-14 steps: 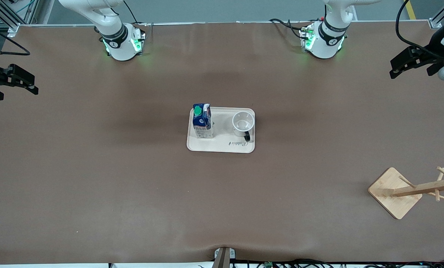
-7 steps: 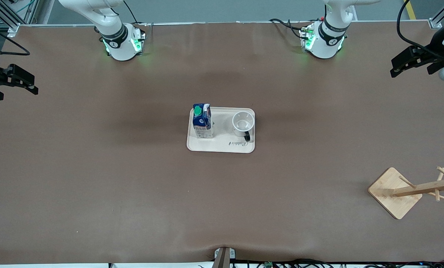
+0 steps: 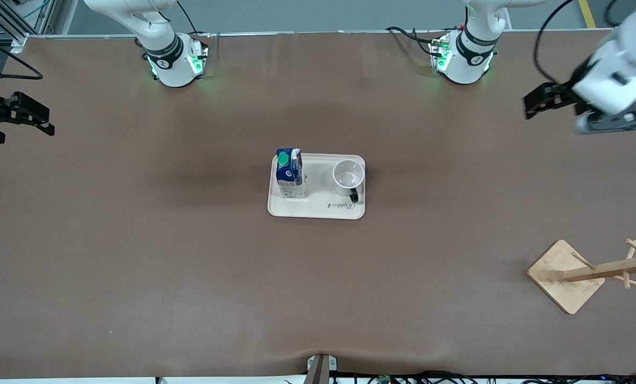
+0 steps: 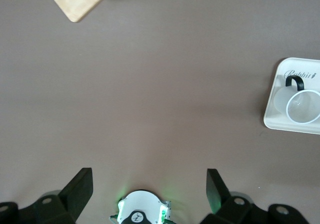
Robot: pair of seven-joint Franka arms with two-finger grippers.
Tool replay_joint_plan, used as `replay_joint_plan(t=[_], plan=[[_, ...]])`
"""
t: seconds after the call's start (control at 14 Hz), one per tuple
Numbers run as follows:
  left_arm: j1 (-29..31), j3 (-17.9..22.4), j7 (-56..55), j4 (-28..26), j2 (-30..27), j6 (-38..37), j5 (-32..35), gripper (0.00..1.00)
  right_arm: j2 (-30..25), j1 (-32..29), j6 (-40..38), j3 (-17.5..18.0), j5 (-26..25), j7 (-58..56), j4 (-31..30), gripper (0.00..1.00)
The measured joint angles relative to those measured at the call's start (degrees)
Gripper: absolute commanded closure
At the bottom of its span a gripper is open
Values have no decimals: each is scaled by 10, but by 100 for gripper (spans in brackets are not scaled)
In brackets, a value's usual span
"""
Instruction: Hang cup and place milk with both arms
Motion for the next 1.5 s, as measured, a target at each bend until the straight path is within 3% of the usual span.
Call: replay_joint_plan(t=[0.79,1.0,1.5], plan=[[-5,-164,-273,-232,36,310,0,0,2,0,0,0,0,0,0,0],[-22,-190,-374,-244,77,376,0,0,3,0,0,0,0,0,0,0],[-80,-192,-500,-247,175,486,9,2,4,0,0,0,0,0,0,0]])
